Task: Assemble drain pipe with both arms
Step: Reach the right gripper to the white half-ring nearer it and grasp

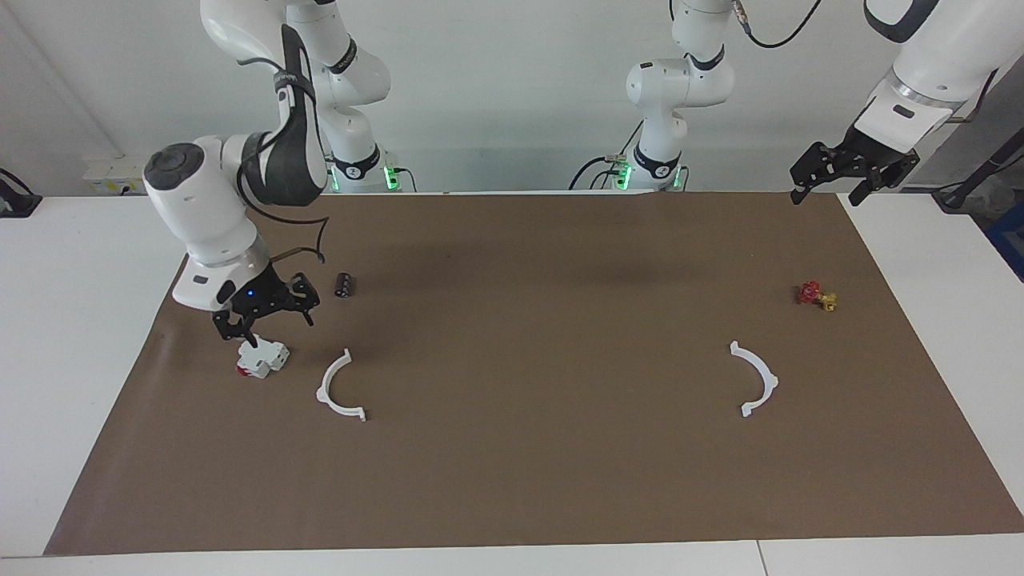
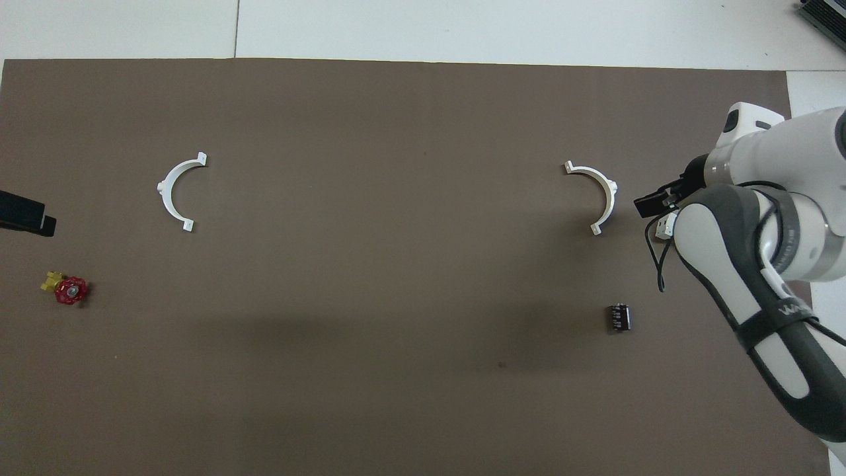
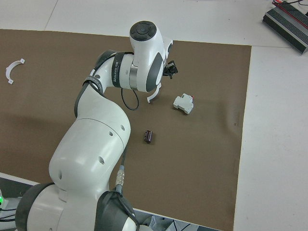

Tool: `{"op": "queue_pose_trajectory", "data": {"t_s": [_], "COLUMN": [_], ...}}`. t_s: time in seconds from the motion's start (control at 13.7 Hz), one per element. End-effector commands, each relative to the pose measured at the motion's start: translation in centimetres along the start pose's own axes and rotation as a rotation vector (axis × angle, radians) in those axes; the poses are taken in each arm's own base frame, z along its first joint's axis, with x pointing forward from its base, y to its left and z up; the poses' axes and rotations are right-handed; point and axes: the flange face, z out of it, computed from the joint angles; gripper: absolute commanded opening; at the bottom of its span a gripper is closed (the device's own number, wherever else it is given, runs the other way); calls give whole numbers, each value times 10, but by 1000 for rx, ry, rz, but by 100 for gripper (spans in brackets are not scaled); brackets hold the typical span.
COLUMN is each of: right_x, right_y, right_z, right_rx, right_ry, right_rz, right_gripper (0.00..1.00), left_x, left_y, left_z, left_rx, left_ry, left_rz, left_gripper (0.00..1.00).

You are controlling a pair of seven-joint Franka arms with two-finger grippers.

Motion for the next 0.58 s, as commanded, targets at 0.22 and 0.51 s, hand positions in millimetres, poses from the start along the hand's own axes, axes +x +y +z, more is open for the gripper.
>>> {"op": "queue_pose_trajectory", "data": {"t_s": [0.22,0.51], "right_x": [25,40], "right_y": [0,-12], "right_z": [70,98], "right_rx": [9,-30], "right_ry": [105,145], "right_rz": [-31,-46], "right_gripper": [100,93], "left_x": [-7,-7], "left_y": [-1,-1], "left_z": [-1,-1], "left_rx": [-11,-11], "left_ry": [-4,-4], "left_rz": [3,3], "left_gripper": [100,100]}}
